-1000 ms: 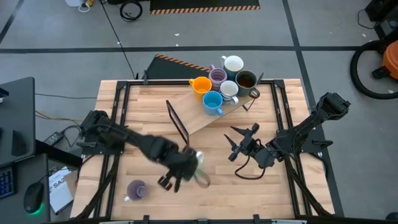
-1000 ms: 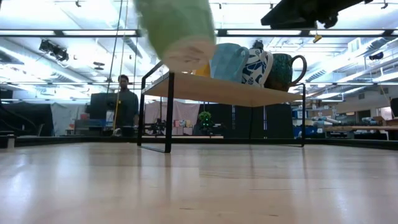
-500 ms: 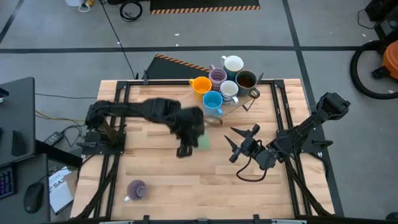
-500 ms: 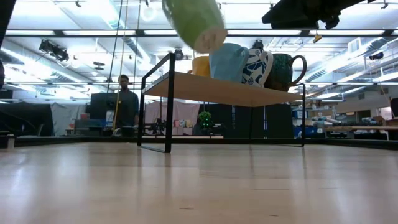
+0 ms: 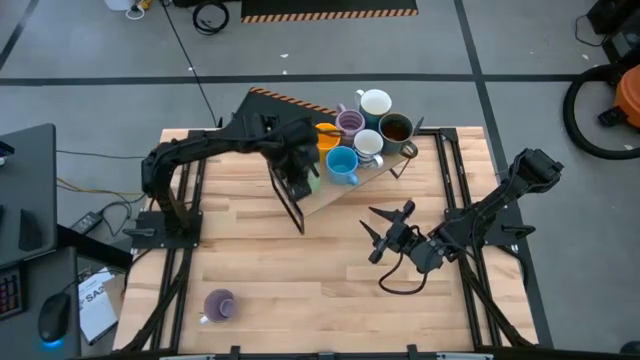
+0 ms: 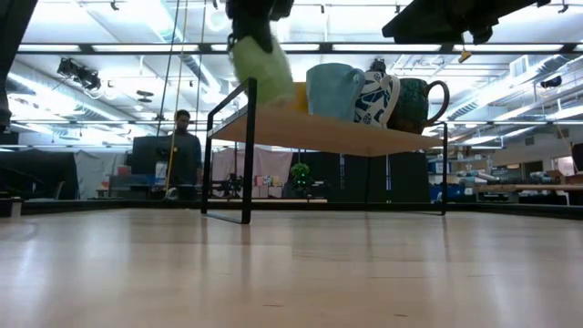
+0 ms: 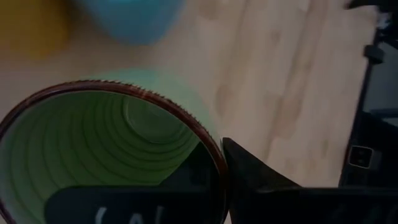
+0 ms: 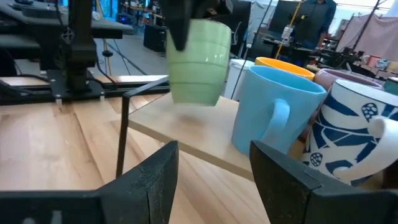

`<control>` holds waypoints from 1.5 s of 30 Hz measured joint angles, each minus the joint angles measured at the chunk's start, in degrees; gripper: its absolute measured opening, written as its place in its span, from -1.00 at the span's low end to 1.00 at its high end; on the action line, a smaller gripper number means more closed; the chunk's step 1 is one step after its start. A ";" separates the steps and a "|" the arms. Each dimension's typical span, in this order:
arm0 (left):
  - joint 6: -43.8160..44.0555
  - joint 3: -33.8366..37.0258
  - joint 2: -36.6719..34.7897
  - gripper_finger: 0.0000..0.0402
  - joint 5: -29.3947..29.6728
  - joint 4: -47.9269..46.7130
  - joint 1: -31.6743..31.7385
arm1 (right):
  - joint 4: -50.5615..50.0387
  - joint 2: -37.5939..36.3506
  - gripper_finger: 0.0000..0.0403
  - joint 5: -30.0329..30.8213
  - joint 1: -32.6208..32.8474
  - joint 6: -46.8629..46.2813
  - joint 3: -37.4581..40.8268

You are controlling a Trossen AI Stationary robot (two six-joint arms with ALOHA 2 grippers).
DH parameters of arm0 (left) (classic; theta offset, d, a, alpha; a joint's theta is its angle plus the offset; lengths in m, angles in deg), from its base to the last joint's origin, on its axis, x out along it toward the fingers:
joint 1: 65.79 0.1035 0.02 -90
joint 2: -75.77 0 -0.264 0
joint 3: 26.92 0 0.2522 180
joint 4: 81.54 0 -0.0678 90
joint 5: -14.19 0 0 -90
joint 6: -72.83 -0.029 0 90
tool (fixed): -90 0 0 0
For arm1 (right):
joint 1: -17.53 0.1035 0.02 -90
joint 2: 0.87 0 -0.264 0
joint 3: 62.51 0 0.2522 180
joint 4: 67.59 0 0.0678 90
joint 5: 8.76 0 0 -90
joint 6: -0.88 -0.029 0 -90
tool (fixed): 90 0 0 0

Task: Place coffee mugs
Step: Put the green mug on the shelf

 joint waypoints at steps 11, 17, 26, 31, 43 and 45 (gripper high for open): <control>-2.47 0.00 0.62 -0.87 5.41 -3.94 7.60 | -0.77 0.00 0.01 -4.46 -1.34 -1.47 0.02; -4.40 0.00 0.98 -0.87 7.56 -4.60 9.49 | -0.79 0.00 0.01 -6.03 -2.08 -1.53 0.02; -4.99 0.00 0.96 -0.87 5.64 -5.93 10.01 | -0.77 0.00 0.01 -6.19 -2.49 -2.08 0.00; -5.01 0.00 0.96 -0.87 4.74 -6.49 10.01 | -0.75 0.00 0.01 -6.25 -2.51 -2.58 0.02; -5.05 -0.02 0.86 -0.87 3.88 -9.28 10.00 | -0.73 0.00 0.01 -6.27 -2.51 -3.02 0.02; -5.07 -0.02 0.87 -0.87 3.86 -9.36 9.99 | -0.73 0.00 0.01 -6.27 -2.61 -2.99 0.00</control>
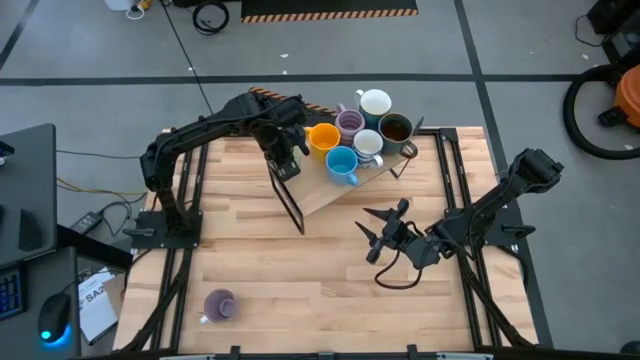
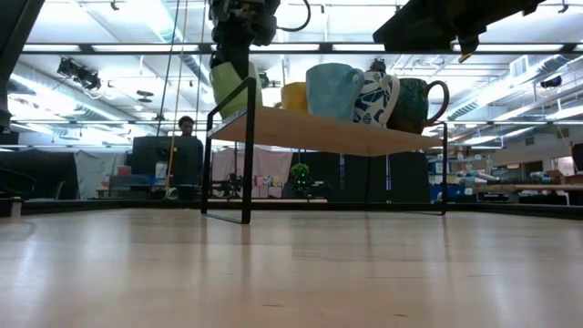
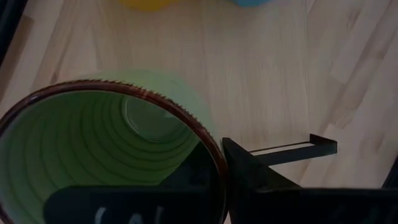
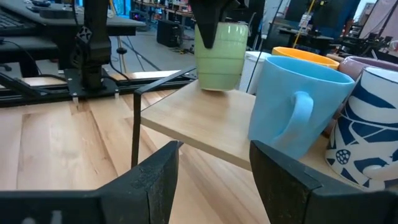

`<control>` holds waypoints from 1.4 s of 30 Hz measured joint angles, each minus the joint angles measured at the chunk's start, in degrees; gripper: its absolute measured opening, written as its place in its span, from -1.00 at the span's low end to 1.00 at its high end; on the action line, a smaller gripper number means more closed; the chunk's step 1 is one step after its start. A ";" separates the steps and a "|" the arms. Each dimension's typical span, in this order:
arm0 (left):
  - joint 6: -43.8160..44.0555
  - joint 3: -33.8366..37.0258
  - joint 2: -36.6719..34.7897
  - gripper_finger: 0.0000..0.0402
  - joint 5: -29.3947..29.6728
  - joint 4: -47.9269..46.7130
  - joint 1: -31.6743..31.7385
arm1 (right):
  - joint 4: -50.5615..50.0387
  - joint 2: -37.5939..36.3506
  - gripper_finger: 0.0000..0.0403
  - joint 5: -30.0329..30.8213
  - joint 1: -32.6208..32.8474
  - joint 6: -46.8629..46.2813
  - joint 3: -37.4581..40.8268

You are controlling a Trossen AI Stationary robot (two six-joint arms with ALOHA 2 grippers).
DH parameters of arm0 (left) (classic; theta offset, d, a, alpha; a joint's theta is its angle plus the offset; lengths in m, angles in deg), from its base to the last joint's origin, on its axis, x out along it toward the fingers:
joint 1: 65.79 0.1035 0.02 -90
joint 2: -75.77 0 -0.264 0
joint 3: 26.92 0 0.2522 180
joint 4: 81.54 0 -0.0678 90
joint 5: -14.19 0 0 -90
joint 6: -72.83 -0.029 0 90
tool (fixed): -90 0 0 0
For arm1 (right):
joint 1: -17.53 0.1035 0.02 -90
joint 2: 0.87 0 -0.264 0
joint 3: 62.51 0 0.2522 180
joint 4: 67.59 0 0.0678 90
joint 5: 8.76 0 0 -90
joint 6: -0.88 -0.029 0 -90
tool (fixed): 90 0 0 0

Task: Place coffee mugs
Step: Put the green mug on the shelf

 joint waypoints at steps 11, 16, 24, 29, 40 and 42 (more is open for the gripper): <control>-1.43 0.00 0.01 -0.83 0.15 -0.27 -0.33 | 0.04 0.00 0.01 -2.79 -1.16 -1.14 0.02; -2.82 0.03 0.01 -0.78 0.52 -0.41 -1.08 | 0.07 0.00 0.01 -2.91 -1.46 -1.11 0.02; -2.99 0.07 0.05 -0.76 3.48 0.39 -2.43 | 0.57 0.00 0.01 -2.93 -1.41 -1.11 0.02; -3.38 0.07 0.05 -0.73 4.34 1.29 -2.63 | 0.98 0.00 -0.01 -2.98 -1.41 -1.03 0.02; -3.38 0.07 0.05 -0.44 4.66 3.49 -2.63 | 1.20 0.00 -0.05 -3.08 -1.30 -0.87 0.02; -3.10 0.07 0.05 -0.42 4.66 3.78 -2.63 | 1.20 0.00 -0.05 -3.08 -1.30 -0.87 0.02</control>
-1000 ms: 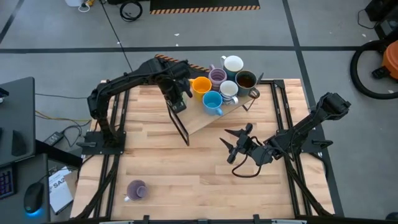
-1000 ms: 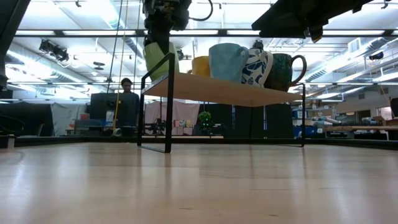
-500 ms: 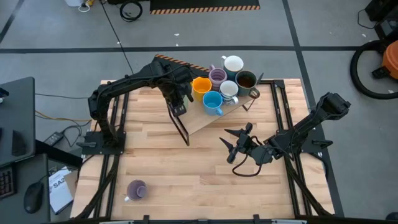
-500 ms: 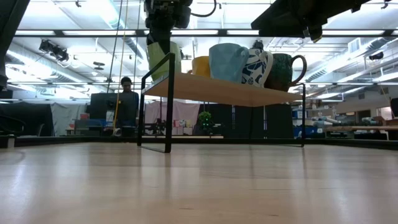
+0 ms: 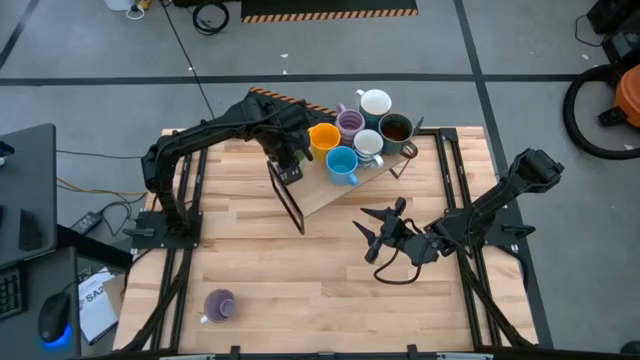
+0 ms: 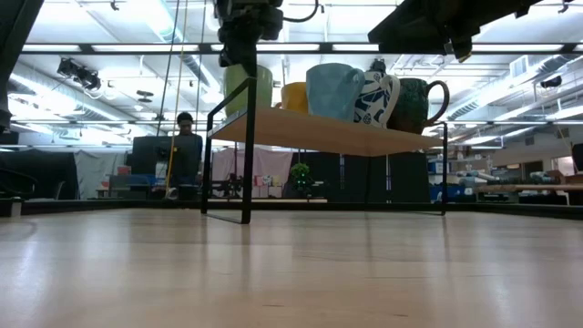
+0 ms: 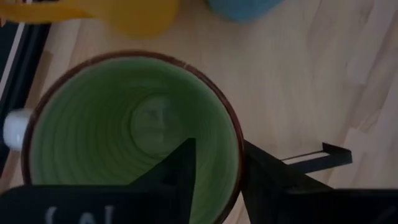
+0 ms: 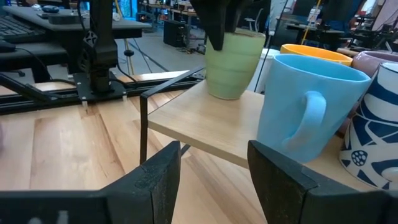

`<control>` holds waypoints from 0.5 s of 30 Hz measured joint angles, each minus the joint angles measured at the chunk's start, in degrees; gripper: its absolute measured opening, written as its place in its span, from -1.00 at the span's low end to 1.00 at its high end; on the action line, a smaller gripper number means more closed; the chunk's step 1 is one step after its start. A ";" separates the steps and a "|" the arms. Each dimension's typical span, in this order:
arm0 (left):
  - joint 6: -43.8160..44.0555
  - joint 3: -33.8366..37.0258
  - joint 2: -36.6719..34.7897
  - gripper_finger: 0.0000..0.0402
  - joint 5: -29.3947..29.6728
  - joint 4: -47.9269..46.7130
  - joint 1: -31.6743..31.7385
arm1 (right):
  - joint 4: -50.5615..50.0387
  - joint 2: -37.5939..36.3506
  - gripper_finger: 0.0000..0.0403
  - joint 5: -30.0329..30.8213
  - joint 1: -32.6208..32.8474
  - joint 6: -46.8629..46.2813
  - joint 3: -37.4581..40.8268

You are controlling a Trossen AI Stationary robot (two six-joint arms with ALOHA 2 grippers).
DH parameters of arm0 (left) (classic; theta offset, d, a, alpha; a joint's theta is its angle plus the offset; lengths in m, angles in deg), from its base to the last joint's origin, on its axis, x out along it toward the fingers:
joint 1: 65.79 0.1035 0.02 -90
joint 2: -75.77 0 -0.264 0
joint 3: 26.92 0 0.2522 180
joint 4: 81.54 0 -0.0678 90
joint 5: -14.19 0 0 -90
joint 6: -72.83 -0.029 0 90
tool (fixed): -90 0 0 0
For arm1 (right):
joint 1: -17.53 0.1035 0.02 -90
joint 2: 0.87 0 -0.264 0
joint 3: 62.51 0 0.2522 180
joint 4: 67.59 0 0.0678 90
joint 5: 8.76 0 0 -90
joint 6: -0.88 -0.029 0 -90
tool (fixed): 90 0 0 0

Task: Place coffee mugs
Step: Put the green mug on the shelf

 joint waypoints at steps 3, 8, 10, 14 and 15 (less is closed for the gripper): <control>0.46 0.00 0.00 -0.41 -0.67 1.06 0.00 | 0.03 0.00 -0.05 -0.19 0.00 0.00 0.00; 3.10 0.00 0.00 -0.41 -4.70 1.56 0.00 | 0.09 0.00 -0.05 -0.92 0.00 0.00 0.00; 4.24 0.00 0.00 -0.41 -4.75 2.40 0.00 | 0.11 0.00 -0.05 -0.92 0.00 0.29 0.00; 6.51 0.00 0.00 -0.41 -4.79 3.85 0.01 | 0.15 0.00 -0.05 -0.93 -0.04 0.42 0.00; 6.58 0.00 0.00 -0.41 -4.81 4.04 0.11 | 0.15 0.00 -0.05 -0.94 -0.04 0.43 0.00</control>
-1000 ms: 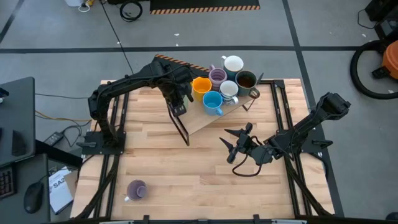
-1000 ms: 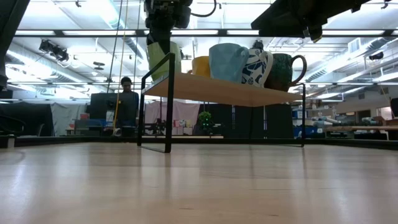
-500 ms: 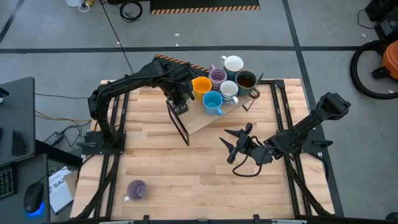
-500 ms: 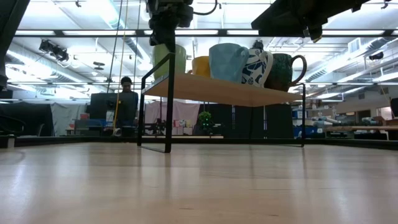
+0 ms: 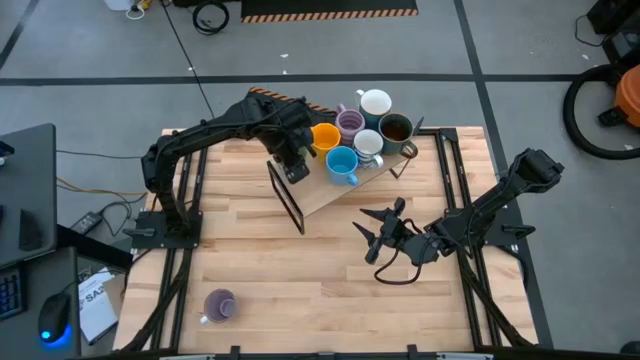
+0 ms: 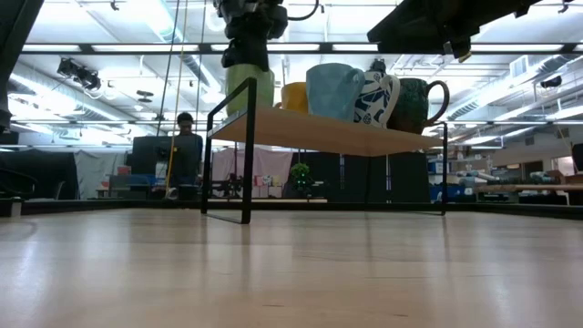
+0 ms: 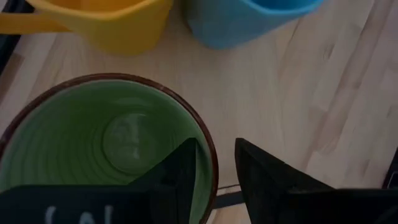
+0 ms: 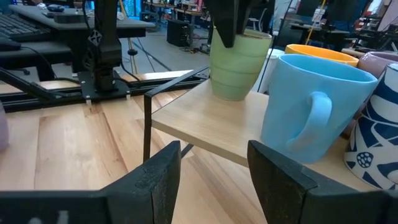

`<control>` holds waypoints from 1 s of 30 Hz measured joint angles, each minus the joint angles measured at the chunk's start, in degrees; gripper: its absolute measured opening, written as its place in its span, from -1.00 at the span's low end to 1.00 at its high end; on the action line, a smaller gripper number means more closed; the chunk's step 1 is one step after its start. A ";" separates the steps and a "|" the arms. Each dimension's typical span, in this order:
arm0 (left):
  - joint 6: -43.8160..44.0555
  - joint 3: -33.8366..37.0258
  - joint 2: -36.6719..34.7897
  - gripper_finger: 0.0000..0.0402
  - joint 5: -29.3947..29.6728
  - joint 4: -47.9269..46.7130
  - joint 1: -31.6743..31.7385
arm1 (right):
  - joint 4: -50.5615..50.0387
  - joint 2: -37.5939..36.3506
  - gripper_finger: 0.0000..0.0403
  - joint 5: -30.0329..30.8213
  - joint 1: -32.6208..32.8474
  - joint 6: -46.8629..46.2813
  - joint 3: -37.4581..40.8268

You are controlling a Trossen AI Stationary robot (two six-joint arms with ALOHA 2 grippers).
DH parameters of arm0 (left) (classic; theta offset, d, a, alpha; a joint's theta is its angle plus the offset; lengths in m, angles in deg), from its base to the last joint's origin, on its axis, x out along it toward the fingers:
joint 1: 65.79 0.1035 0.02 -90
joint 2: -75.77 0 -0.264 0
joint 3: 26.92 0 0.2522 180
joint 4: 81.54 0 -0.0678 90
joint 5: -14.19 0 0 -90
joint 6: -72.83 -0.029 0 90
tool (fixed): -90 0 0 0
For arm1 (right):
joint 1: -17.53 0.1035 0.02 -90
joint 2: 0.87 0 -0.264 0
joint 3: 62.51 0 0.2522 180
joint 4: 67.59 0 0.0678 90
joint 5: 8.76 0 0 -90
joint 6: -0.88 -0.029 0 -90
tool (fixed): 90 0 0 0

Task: Place coffee mugs
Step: Put the green mug on the shelf, then put the purple mug on the shelf

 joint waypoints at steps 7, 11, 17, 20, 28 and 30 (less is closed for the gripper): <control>1.55 0.00 0.00 -0.41 0.00 3.02 0.07 | -0.01 0.00 -0.05 -0.14 0.00 0.01 -0.01; 1.57 0.00 0.00 -0.41 0.00 3.14 0.11 | 0.00 0.00 -0.05 -0.39 0.00 0.58 0.00; 0.24 -2.15 -0.01 -0.41 0.02 2.37 0.11 | 0.09 0.00 -0.05 -0.42 0.00 0.64 0.00; -2.02 -4.62 -0.04 -0.41 0.60 2.53 0.00 | 0.56 0.00 -0.05 -0.42 0.00 0.64 0.00; -6.86 -10.78 -0.13 -0.41 1.94 0.15 -1.30 | 0.53 0.00 -0.05 -0.44 0.00 1.04 0.00; -11.75 -11.61 -0.19 -0.41 0.99 -1.31 -3.25 | 0.42 0.00 -0.05 -0.46 0.00 1.08 0.00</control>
